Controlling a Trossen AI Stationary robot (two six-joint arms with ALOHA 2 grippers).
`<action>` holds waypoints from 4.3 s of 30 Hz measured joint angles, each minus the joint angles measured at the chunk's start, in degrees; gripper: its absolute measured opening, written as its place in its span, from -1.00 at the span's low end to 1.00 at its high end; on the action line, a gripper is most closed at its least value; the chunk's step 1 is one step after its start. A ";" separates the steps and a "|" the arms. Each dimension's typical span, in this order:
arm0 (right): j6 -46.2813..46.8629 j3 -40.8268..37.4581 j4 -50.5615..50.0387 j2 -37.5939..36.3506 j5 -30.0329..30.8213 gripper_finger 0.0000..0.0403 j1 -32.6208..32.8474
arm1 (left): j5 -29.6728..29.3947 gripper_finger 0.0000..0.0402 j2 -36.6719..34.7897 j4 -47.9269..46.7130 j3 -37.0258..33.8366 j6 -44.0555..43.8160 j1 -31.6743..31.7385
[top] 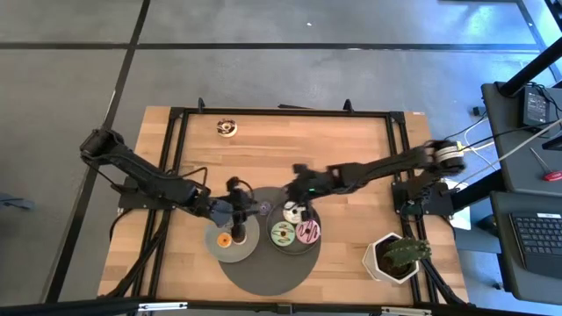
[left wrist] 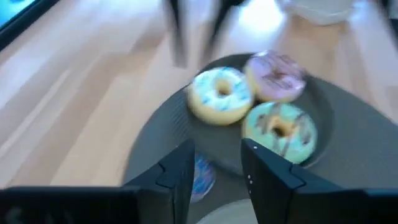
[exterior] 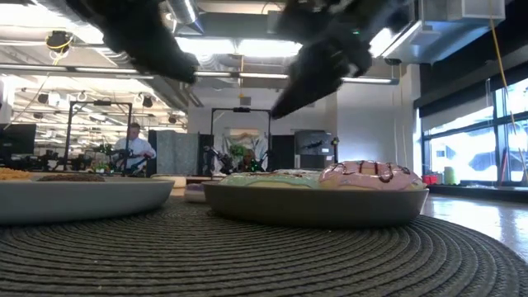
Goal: Pick & Place donuts
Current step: Put the small blue donut on the gray plate
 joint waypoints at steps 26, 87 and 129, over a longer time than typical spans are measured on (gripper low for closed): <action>9.71 -25.66 13.02 -23.82 8.18 -0.50 0.11 | 20.71 -0.37 19.01 7.50 0.00 -4.95 16.09; 8.87 -25.64 13.62 -23.78 14.04 -0.50 0.06 | 20.40 -0.99 -2.08 -18.06 0.08 -29.76 -4.14; 10.09 -25.64 14.08 -23.78 14.01 -0.50 0.06 | 11.39 -0.75 6.02 -22.00 0.04 -40.91 -11.71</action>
